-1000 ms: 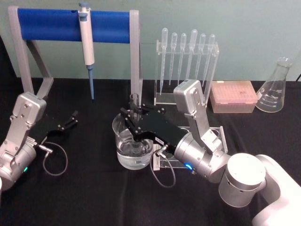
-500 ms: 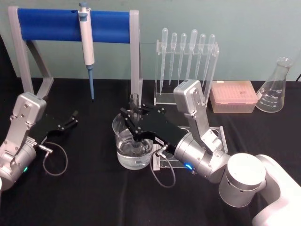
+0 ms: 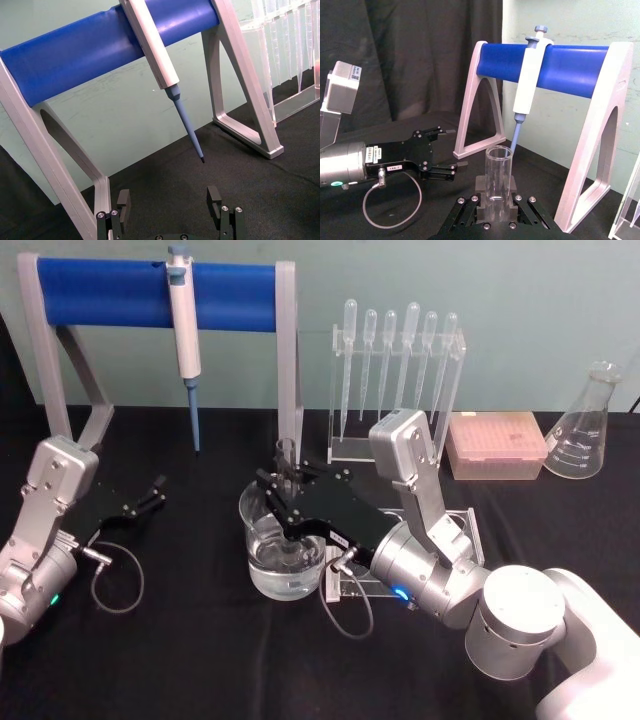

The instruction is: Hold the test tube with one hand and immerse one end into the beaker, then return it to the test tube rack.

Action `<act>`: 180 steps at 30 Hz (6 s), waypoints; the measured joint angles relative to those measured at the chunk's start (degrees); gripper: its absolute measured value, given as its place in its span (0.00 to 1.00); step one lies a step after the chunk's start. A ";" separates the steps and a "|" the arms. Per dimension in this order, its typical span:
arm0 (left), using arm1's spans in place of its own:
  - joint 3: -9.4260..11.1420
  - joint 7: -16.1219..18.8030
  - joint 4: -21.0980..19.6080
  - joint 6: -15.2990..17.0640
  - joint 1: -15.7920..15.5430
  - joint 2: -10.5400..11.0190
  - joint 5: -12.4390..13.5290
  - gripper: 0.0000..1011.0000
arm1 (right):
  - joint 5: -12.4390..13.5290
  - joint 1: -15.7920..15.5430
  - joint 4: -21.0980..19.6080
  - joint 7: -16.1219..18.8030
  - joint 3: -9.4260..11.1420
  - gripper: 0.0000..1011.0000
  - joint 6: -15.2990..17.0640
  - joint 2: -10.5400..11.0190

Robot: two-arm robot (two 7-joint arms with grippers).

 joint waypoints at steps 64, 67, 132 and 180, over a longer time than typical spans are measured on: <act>0.00 0.00 0.00 0.00 0.00 0.00 0.00 0.99 | 2.40 1.24 -10.16 0.24 2.03 0.23 6.63 1.27; 0.00 0.00 0.00 0.00 0.00 0.00 0.00 0.99 | 2.92 1.60 -12.72 0.08 2.53 0.23 7.62 1.93; 0.00 0.00 0.00 0.00 0.00 0.00 0.00 0.99 | 3.76 -8.39 -16.50 -5.08 10.67 0.23 9.32 8.26; 0.00 0.00 0.00 0.00 0.00 0.00 0.00 0.99 | -1.79 -13.51 -17.68 -4.29 10.78 0.75 14.52 10.55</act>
